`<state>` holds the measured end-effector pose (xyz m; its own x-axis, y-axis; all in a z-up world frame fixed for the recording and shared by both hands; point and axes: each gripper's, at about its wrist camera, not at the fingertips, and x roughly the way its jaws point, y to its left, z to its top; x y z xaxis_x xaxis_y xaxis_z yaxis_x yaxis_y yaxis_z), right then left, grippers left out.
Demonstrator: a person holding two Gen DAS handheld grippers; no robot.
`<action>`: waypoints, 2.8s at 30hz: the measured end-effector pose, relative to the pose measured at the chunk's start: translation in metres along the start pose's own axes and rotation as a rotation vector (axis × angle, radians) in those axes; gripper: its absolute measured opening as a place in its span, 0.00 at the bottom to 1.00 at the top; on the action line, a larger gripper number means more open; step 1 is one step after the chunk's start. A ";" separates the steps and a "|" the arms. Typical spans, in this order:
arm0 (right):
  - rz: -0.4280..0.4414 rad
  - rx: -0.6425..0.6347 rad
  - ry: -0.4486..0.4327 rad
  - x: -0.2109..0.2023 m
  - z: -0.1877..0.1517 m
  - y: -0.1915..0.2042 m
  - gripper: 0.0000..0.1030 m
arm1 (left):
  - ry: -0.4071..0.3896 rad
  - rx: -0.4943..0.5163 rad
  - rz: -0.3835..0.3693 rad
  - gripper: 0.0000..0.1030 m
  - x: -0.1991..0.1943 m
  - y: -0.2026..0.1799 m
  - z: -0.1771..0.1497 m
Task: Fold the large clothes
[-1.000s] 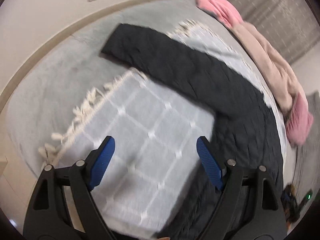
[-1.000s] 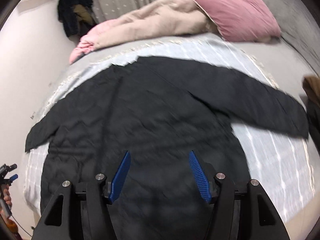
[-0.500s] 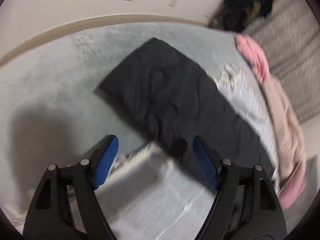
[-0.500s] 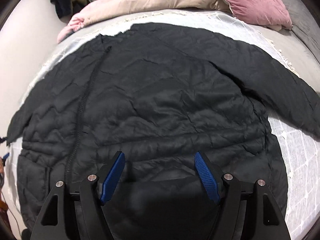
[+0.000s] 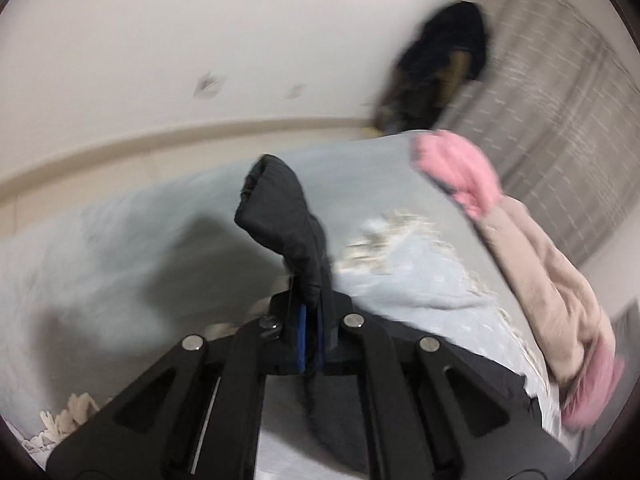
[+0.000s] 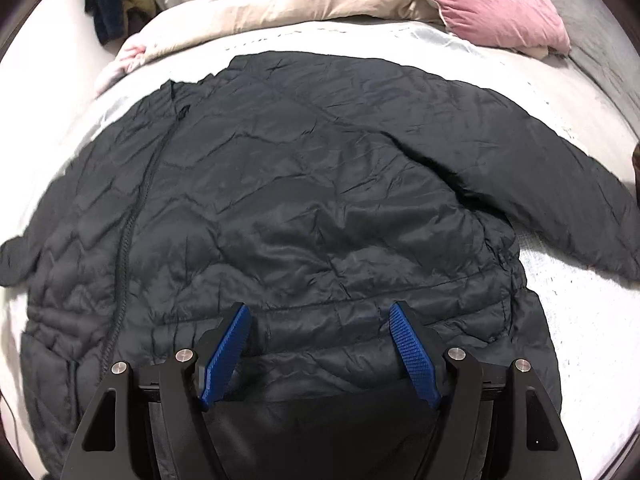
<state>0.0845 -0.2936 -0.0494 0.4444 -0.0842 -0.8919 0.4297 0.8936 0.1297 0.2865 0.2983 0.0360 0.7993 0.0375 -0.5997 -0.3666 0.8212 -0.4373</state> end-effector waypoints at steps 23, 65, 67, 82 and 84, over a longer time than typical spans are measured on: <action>0.061 0.065 -0.019 -0.010 0.001 -0.012 0.71 | 0.344 0.675 -0.700 0.08 -0.069 -0.326 -0.189; 0.116 0.248 -0.040 -0.020 0.014 -0.074 0.71 | 0.607 0.917 -0.462 0.60 0.029 -0.307 -0.322; 0.120 0.318 -0.060 -0.027 0.015 -0.097 0.71 | 0.588 1.017 -0.492 0.60 0.012 -0.307 -0.336; 0.079 1.038 -0.199 -0.022 -0.027 -0.304 0.71 | 0.579 0.694 -0.494 0.82 -0.042 -0.245 -0.267; 0.128 1.058 -0.234 -0.018 -0.029 -0.313 0.71 | 0.574 0.648 -0.477 0.84 -0.044 -0.226 -0.255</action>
<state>-0.0812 -0.5590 -0.0863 0.6242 -0.1994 -0.7554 0.7787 0.0798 0.6224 0.2125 -0.0347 -0.0095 0.3802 -0.5195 -0.7652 0.4027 0.8378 -0.3687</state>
